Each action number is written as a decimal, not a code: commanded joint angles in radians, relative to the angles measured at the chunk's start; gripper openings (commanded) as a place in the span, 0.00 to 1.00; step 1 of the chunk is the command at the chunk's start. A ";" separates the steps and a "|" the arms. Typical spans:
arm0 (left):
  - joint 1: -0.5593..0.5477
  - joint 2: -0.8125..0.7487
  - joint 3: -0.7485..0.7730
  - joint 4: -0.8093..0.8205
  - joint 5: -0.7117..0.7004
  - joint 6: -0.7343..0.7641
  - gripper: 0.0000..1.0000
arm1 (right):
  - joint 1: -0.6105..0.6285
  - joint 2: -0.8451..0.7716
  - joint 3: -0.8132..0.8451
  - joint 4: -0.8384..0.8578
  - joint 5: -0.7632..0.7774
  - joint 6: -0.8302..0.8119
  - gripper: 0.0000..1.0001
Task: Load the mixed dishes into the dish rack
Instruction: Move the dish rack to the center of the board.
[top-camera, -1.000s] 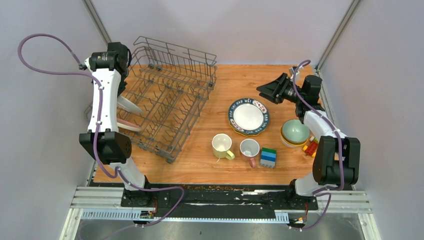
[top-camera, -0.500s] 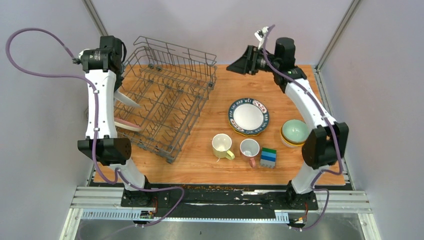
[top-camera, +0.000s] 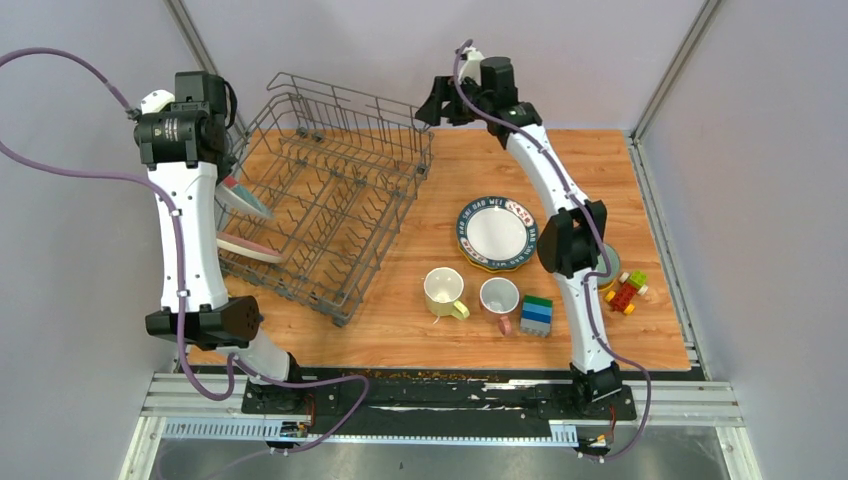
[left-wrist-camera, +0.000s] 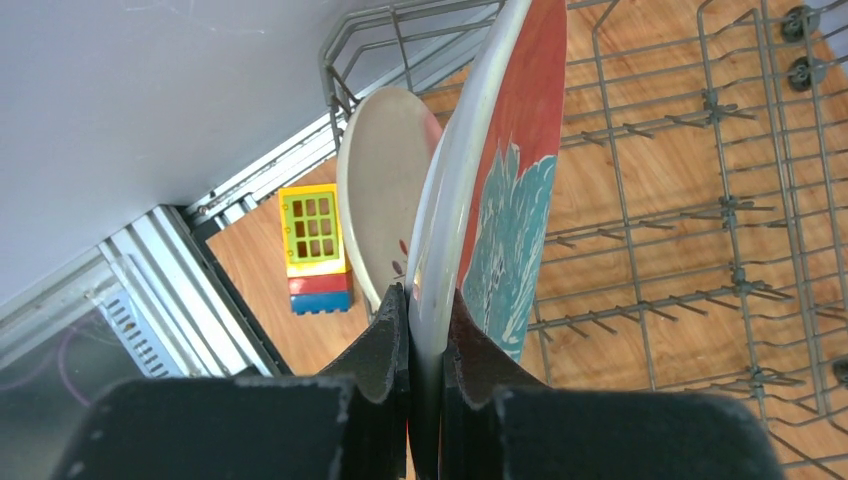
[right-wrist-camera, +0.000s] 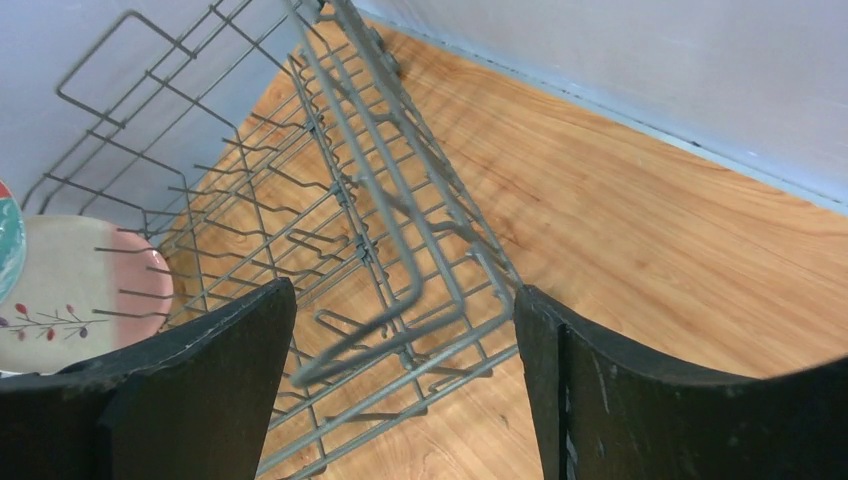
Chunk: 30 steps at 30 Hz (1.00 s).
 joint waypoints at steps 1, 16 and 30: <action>-0.001 -0.059 0.005 0.014 -0.065 0.056 0.00 | 0.059 -0.005 0.081 0.060 0.114 -0.046 0.81; -0.001 -0.097 -0.104 0.090 -0.041 0.104 0.00 | 0.081 0.087 0.016 0.077 0.293 -0.241 0.72; -0.001 -0.075 -0.050 0.075 -0.056 0.135 0.00 | -0.003 -0.165 -0.338 0.024 0.446 -0.126 0.54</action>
